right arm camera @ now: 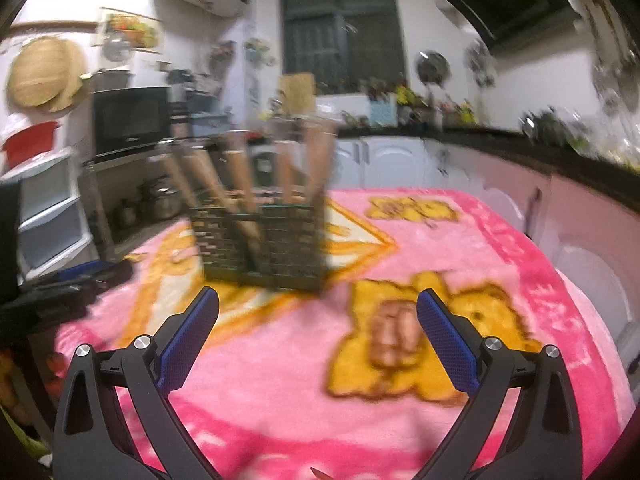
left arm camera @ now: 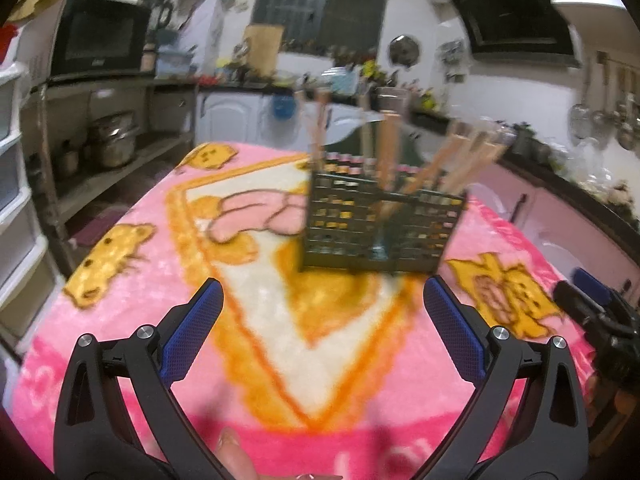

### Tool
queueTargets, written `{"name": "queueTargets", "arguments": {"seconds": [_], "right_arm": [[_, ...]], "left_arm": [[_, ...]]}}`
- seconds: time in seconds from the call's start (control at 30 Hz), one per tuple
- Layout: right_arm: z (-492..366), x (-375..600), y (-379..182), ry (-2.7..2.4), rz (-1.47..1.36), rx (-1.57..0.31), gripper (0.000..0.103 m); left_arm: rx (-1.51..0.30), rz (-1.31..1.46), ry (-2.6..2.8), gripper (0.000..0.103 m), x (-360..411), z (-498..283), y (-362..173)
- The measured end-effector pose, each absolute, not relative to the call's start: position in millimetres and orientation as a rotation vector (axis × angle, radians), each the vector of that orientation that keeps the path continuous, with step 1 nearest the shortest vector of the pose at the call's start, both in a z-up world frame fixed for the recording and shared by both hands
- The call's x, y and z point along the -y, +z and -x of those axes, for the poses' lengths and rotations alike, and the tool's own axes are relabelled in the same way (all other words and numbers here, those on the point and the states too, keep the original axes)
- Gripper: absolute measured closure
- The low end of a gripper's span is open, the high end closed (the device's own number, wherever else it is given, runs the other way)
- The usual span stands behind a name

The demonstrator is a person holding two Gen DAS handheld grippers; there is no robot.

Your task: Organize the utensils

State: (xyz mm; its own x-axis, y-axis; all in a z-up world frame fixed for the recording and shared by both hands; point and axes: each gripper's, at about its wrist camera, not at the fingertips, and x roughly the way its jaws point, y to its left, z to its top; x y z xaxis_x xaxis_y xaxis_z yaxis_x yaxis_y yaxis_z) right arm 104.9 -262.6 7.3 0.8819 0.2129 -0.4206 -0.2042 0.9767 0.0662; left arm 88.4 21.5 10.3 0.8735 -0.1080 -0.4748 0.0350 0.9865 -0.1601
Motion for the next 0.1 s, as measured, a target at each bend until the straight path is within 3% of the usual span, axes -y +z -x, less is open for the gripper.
{"name": "queueTargets", "arguments": {"seconds": [0.1], "right_arm": [[-136, 293, 7, 0.091, 0.007, -0.543, 0.007]], "left_arm": [[-0.606, 0.132, 0.061, 0.011, -56, -121, 16]]}}
